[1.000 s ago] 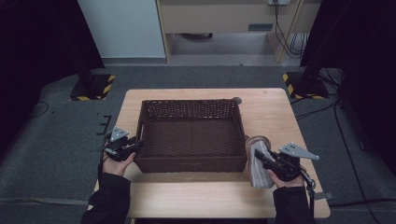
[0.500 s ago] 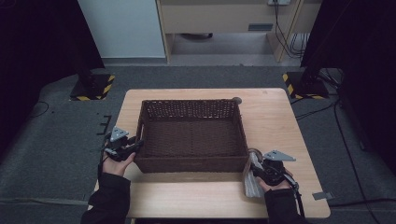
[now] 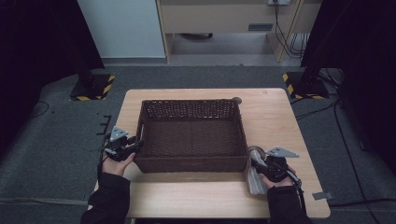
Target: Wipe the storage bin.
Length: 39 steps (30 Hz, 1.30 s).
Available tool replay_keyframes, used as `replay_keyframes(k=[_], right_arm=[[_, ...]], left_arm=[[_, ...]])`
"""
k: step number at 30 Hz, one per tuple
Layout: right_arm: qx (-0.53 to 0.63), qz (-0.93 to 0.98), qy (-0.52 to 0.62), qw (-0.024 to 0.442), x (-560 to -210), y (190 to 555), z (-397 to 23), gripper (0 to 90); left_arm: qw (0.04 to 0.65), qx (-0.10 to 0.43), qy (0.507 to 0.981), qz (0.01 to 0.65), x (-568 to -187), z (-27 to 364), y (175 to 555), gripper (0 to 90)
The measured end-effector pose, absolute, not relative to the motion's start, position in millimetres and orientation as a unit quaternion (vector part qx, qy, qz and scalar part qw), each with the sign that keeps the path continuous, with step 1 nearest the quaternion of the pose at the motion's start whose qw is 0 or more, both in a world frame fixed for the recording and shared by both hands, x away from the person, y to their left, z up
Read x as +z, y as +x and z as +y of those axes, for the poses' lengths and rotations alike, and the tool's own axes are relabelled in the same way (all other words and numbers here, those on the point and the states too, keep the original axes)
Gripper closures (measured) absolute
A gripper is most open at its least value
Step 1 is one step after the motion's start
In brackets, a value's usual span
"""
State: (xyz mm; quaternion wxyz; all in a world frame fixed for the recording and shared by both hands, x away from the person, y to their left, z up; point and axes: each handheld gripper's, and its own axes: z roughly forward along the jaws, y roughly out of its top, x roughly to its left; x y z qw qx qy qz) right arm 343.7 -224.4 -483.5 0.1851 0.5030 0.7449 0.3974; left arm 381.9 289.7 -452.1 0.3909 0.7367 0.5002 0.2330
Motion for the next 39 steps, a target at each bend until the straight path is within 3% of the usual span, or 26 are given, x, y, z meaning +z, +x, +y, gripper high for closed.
replay_keyframes(k=[11, 24, 39], right_arm=[[0.422, 0.706, 0.522, 0.223, -464, 345, -263, 68.6], [0.399, 0.696, 0.544, 0.245, -468, 350, -292, 68.4], [0.346, 0.712, 0.566, 0.231, -491, 363, -303, 67.1]], left_arm=[[0.394, 0.229, 0.734, 0.503, -453, 291, 382, 58.5], [0.394, 0.238, 0.733, 0.501, -453, 292, 382, 54.3], [0.394, 0.237, 0.731, 0.505, -454, 293, 382, 51.1]])
